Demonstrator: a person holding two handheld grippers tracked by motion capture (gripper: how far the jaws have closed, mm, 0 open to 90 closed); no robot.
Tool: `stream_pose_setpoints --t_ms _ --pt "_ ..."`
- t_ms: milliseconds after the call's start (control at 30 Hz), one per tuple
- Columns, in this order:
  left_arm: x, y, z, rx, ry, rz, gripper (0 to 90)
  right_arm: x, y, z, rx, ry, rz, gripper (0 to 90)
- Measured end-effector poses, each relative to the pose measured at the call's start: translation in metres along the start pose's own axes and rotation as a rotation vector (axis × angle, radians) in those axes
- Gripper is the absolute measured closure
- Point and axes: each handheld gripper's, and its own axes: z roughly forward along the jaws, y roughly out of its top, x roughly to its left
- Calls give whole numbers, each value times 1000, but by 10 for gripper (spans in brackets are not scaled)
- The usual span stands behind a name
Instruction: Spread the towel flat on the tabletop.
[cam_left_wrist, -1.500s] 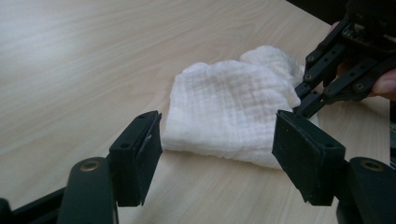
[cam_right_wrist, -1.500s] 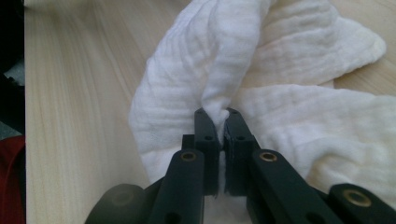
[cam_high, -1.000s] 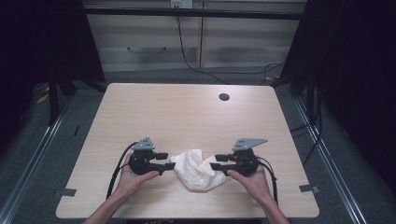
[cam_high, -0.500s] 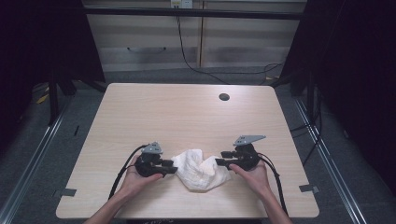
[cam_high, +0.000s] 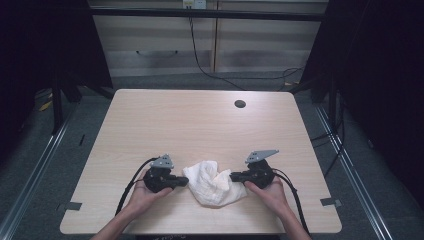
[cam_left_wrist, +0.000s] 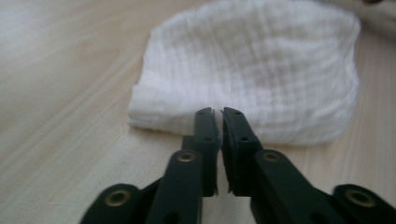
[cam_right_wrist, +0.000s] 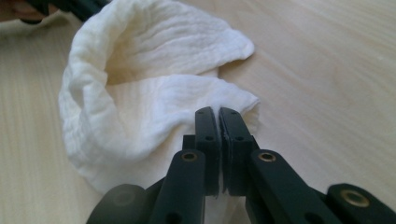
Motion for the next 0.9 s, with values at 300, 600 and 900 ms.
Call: stream_pose_setpoints --t_ms 300,600,900 --pt "5 7 6 -38 60 -15 558 18 -12 4 54 37 -28 868" --pt "4 2 16 45 58 41 879 11 10 -8 -64 29 -10 656" --pt "8 1 13 16 70 9 703 -11 36 42 -42 30 -9 685"
